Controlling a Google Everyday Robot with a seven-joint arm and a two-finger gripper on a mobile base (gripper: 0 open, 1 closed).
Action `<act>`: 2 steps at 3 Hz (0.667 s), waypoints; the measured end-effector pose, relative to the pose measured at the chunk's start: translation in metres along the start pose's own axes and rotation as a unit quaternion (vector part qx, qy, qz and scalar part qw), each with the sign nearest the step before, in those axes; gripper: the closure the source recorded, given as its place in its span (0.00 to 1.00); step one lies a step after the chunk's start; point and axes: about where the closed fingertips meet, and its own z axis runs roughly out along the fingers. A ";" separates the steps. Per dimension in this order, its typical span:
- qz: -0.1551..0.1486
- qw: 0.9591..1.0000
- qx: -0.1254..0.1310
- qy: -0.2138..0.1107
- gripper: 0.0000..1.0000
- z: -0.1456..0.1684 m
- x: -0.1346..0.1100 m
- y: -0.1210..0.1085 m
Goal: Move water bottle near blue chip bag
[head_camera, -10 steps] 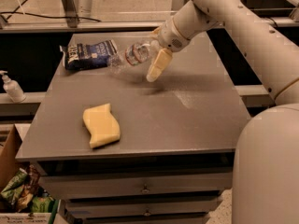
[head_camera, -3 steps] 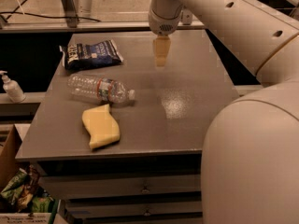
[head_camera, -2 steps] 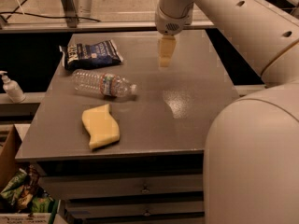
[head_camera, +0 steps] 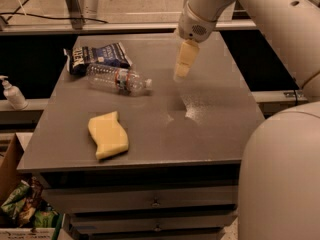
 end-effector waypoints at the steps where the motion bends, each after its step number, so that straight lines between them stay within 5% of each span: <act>1: 0.021 0.998 -0.029 -0.044 0.00 -0.004 0.001 0.023; 2: 0.044 0.994 -0.043 -0.094 0.00 -0.011 0.010 0.030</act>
Offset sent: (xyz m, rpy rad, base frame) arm -0.0418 -0.0332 0.0158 0.3459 0.1501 -0.0410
